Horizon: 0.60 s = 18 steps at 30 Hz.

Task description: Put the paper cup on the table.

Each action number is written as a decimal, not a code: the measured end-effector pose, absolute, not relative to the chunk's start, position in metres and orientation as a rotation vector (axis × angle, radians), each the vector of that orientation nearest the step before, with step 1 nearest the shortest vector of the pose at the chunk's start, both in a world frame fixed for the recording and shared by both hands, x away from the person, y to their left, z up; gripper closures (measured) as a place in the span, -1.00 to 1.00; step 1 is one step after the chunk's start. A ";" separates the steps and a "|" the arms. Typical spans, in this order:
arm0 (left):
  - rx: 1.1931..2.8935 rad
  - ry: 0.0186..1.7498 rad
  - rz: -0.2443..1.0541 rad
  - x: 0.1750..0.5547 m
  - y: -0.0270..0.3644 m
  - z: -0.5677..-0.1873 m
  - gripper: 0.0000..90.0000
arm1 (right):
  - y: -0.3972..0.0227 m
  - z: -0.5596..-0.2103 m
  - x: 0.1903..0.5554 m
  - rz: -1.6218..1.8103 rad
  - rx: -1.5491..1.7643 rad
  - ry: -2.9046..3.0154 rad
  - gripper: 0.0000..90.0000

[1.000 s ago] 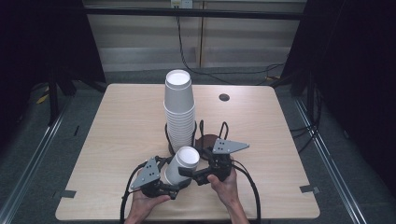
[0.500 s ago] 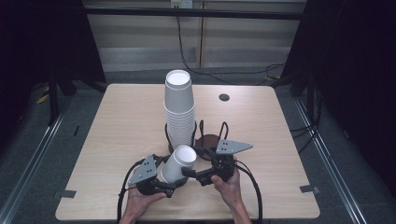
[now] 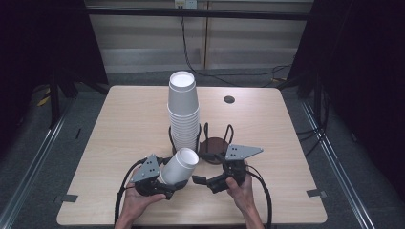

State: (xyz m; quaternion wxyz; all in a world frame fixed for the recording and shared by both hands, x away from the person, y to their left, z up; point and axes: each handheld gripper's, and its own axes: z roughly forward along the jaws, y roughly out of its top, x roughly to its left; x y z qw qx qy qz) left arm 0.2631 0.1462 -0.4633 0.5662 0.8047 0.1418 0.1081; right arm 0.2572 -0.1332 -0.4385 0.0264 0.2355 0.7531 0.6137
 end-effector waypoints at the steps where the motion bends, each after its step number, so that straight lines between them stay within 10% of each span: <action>1: 1.891 0.329 0.256 0.263 0.147 -0.462 -0.63 | -0.134 -0.439 0.257 1.879 0.728 2.335 -0.71; 18: 2.093 0.264 0.292 0.265 0.135 -0.455 -0.62 | -0.133 -0.435 0.258 1.618 0.616 2.556 -0.70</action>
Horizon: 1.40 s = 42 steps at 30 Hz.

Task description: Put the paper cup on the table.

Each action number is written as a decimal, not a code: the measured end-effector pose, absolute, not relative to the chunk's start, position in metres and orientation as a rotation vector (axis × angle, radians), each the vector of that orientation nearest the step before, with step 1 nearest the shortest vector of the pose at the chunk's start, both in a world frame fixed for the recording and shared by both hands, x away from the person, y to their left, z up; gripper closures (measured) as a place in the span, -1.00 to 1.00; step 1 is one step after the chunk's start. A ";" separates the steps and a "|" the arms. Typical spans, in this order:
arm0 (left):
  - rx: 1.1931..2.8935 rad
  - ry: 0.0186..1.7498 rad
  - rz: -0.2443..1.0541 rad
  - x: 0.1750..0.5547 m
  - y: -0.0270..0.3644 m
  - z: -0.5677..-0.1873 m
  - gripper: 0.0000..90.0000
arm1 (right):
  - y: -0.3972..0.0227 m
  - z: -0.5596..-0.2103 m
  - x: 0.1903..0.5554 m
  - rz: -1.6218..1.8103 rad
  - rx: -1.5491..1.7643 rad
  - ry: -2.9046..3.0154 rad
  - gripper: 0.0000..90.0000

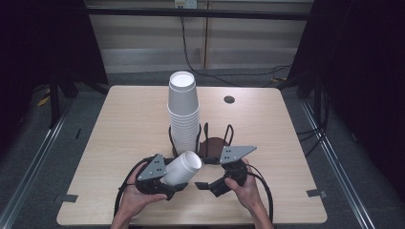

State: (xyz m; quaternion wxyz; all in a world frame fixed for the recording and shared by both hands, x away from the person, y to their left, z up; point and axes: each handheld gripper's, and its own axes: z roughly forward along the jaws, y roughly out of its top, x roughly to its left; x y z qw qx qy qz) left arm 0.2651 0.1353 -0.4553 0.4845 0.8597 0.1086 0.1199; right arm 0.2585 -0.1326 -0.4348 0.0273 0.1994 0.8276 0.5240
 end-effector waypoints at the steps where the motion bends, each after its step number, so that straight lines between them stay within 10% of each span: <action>1: 2.115 0.256 0.302 0.265 0.133 -0.455 -0.62 | -0.132 -0.435 0.258 1.607 0.610 2.570 -0.69; 42: 2.509 0.021 0.324 0.268 0.104 -0.440 -0.62 | -0.109 -0.428 0.284 0.975 0.460 2.975 -0.57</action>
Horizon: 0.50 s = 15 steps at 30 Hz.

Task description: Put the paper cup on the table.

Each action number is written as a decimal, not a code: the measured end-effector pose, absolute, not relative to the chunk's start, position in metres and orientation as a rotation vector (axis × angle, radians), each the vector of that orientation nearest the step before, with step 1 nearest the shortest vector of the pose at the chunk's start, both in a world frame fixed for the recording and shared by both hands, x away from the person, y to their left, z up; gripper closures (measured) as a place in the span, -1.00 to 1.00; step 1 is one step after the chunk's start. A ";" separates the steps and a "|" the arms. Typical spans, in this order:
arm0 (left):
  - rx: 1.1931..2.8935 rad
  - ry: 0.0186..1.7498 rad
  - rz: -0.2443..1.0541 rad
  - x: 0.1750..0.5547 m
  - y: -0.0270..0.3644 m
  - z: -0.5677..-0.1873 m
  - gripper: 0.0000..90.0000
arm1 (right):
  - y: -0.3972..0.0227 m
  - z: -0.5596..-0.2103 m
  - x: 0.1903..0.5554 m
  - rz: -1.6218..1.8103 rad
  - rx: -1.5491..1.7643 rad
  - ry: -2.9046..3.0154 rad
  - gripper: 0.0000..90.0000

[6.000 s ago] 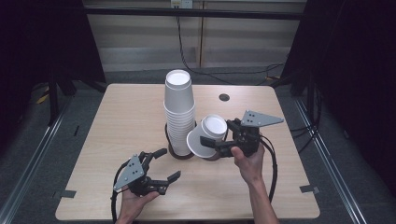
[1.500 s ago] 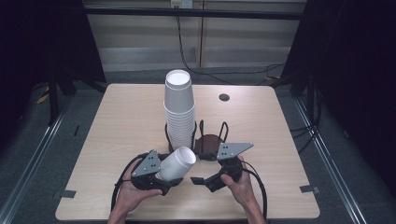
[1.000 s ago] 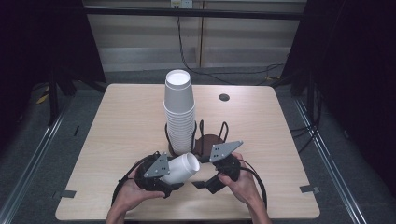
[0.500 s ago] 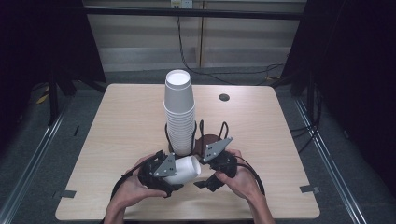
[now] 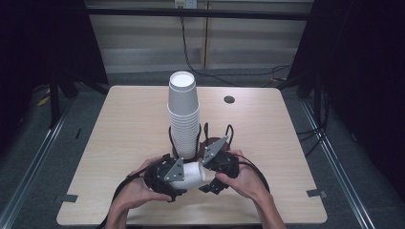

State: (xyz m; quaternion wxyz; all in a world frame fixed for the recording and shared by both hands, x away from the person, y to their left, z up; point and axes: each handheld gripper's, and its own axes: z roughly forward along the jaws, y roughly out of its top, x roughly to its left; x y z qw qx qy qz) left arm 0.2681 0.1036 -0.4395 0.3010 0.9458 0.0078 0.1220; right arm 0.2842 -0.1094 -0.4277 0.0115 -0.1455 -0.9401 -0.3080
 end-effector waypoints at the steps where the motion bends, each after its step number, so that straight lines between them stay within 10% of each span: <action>1: 2.522 0.012 0.319 0.267 0.102 -0.442 -0.62 | -0.106 -0.431 0.285 -0.912 -0.433 -2.918 -0.46; 15: 2.578 -0.050 0.320 0.263 0.096 -0.446 -0.62 | -0.091 -0.436 0.286 -0.882 -0.424 -2.910 -0.52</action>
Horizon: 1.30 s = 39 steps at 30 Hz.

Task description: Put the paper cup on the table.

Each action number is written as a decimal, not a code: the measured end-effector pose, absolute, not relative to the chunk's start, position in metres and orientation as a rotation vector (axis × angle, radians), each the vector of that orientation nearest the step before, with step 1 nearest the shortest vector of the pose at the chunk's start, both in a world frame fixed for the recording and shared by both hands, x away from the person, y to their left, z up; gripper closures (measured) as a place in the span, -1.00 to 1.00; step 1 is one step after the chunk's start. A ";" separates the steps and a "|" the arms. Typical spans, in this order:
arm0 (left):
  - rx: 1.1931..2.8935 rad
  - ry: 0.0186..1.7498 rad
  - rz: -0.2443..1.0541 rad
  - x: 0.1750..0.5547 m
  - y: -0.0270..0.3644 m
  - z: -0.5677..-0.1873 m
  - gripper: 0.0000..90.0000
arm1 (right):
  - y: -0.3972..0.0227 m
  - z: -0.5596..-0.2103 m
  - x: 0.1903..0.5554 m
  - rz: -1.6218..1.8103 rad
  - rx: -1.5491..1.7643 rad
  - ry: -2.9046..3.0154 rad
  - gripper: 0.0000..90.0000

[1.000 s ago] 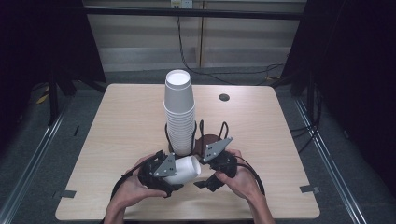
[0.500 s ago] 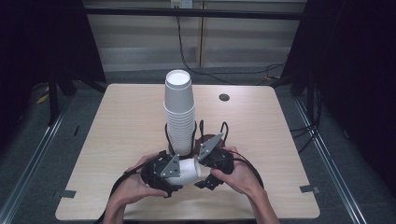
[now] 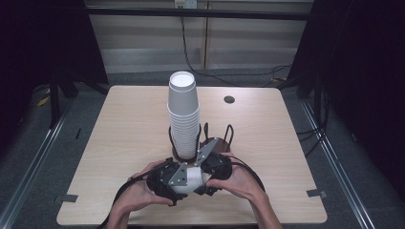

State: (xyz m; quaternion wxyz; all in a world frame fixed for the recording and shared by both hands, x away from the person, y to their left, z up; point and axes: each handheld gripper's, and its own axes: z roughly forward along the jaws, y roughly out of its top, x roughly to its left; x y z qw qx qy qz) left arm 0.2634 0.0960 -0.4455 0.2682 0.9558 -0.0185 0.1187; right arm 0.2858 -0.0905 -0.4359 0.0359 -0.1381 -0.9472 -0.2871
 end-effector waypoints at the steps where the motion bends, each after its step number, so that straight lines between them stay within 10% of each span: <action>1: 2.584 -0.057 0.319 0.263 0.096 -0.445 -0.62 | -0.090 -0.436 0.286 -0.871 -0.430 -2.905 -0.53; 39: 2.442 -0.046 0.240 0.261 0.102 -0.443 -0.68 | -0.091 -0.428 0.284 -0.908 -0.411 -2.816 -0.49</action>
